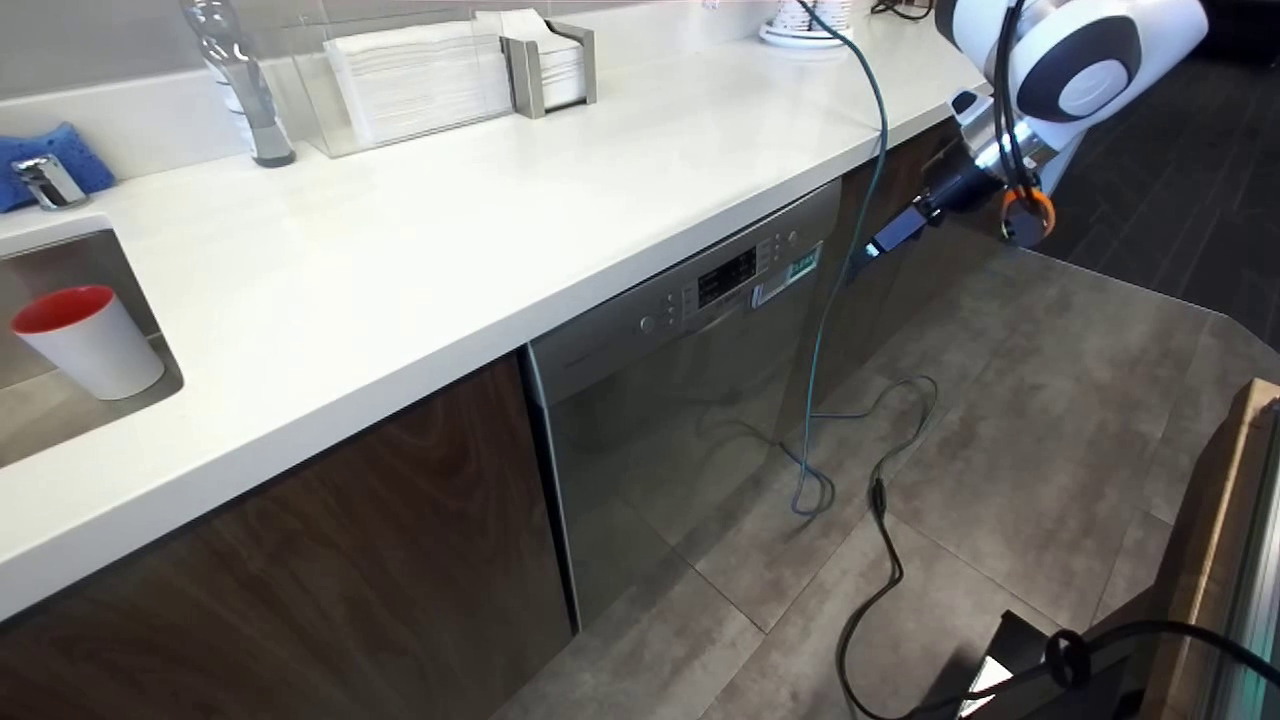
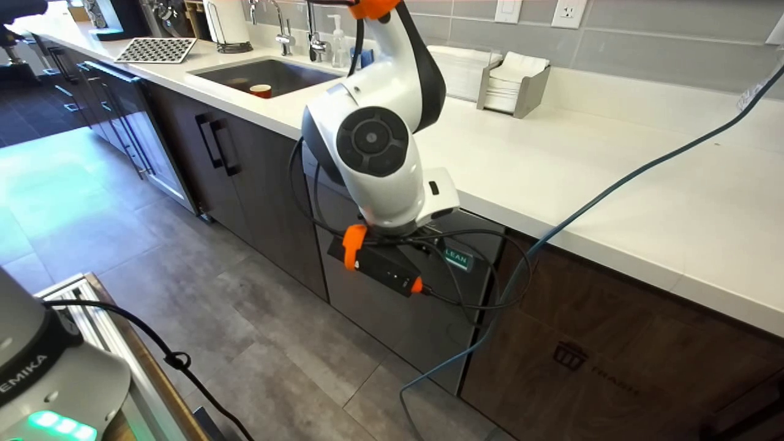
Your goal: Move the grey cover to the left
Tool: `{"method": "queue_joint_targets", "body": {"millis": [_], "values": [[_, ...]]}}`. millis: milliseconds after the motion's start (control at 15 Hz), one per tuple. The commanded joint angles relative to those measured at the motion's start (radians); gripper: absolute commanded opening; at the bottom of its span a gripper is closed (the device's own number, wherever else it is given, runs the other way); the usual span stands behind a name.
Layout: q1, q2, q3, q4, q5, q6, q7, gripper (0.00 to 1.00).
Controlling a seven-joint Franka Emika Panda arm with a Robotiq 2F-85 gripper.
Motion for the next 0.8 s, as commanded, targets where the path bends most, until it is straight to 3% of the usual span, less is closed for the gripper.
{"method": "queue_joint_targets", "body": {"millis": [0, 133, 200, 733], "values": [[0.035, -0.107, 0.0, -0.084, -0.053, 0.083, 0.046, 1.0], [0.051, -0.127, 0.004, -0.1, -0.074, 0.126, 0.059, 1.0], [0.028, -0.074, 0.0, -0.056, -0.027, 0.08, 0.013, 1.0], [0.042, -0.098, 0.002, -0.078, -0.035, 0.102, 0.021, 1.0]]}}
